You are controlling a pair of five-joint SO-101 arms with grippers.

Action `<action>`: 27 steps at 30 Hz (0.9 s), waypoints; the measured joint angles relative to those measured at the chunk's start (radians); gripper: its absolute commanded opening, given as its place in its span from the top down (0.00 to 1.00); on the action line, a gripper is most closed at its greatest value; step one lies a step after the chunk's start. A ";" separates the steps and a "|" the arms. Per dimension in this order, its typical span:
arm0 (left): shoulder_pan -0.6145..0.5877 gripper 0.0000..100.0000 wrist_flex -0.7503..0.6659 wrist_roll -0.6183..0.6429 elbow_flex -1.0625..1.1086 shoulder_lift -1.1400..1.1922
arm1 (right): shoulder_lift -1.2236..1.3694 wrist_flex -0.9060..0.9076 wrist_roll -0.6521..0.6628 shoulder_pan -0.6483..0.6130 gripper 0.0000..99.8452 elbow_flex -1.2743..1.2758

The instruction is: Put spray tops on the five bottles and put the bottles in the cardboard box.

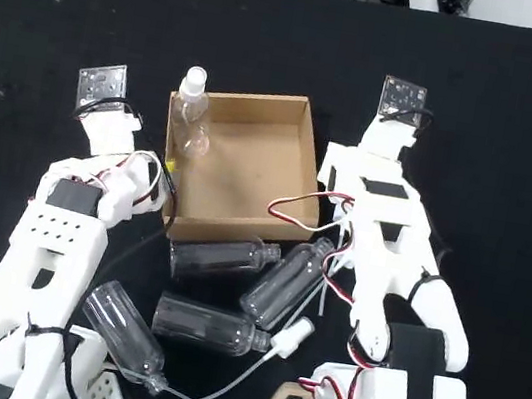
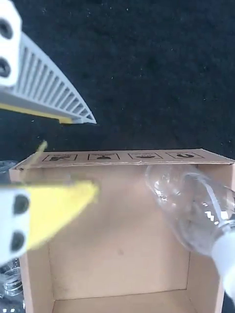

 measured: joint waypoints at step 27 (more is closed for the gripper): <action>-0.005 0.80 -0.086 -0.083 0.058 0.209 | -0.204 0.196 0.000 -0.095 0.87 0.008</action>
